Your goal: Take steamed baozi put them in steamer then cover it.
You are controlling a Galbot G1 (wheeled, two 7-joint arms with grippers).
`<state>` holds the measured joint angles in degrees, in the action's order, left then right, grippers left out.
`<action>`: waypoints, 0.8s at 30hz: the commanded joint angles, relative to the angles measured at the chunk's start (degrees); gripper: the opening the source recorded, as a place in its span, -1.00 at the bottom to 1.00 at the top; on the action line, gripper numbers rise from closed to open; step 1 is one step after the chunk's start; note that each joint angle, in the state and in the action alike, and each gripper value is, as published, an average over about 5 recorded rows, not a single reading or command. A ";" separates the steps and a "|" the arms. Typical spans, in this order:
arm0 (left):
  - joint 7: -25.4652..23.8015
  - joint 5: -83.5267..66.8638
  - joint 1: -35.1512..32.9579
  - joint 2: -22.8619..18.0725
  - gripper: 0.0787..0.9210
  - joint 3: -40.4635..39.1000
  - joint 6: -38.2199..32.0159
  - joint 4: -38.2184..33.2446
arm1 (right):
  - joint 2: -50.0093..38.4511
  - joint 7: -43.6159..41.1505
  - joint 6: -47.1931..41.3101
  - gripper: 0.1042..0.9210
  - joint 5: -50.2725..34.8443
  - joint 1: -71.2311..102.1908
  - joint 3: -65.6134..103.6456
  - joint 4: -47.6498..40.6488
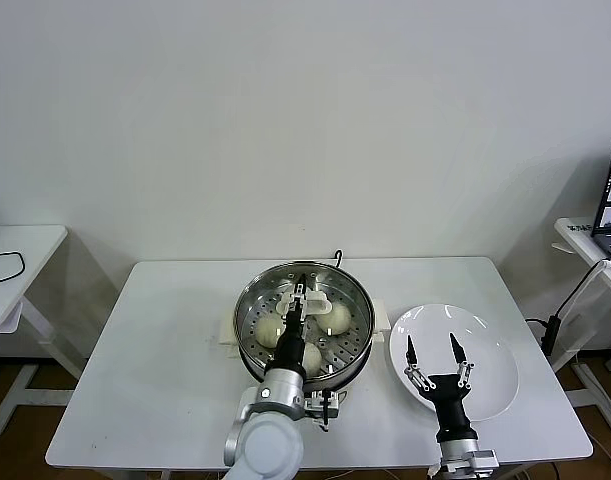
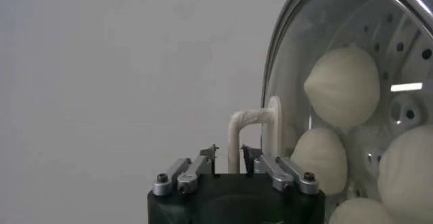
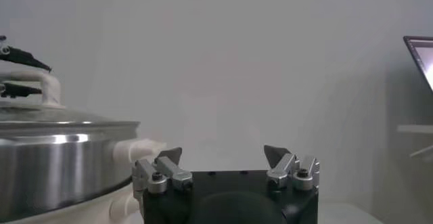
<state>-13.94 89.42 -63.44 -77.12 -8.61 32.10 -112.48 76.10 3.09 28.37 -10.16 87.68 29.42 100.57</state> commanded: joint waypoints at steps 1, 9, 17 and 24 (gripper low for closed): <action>1.53 -2.45 -7.85 4.17 0.24 1.09 -1.02 -11.62 | -0.11 0.01 0.20 0.76 0.07 -0.07 0.06 -0.11; 16.03 -20.88 -17.89 4.97 0.73 5.86 -10.67 -21.53 | -0.18 0.11 0.14 0.76 -0.09 -0.23 0.22 0.01; 31.71 -67.99 -24.38 0.42 0.77 22.71 -30.57 -21.76 | -0.52 0.54 -5.70 0.76 -1.01 1.02 1.32 5.56; 21.46 -84.47 -25.00 -5.09 0.77 36.94 -35.74 -14.90 | -1.11 0.64 -9.13 0.76 -2.35 2.08 2.94 9.91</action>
<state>6.61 45.80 -82.27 -76.53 7.54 11.43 -130.10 75.36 3.62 24.26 -11.24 88.91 31.02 104.78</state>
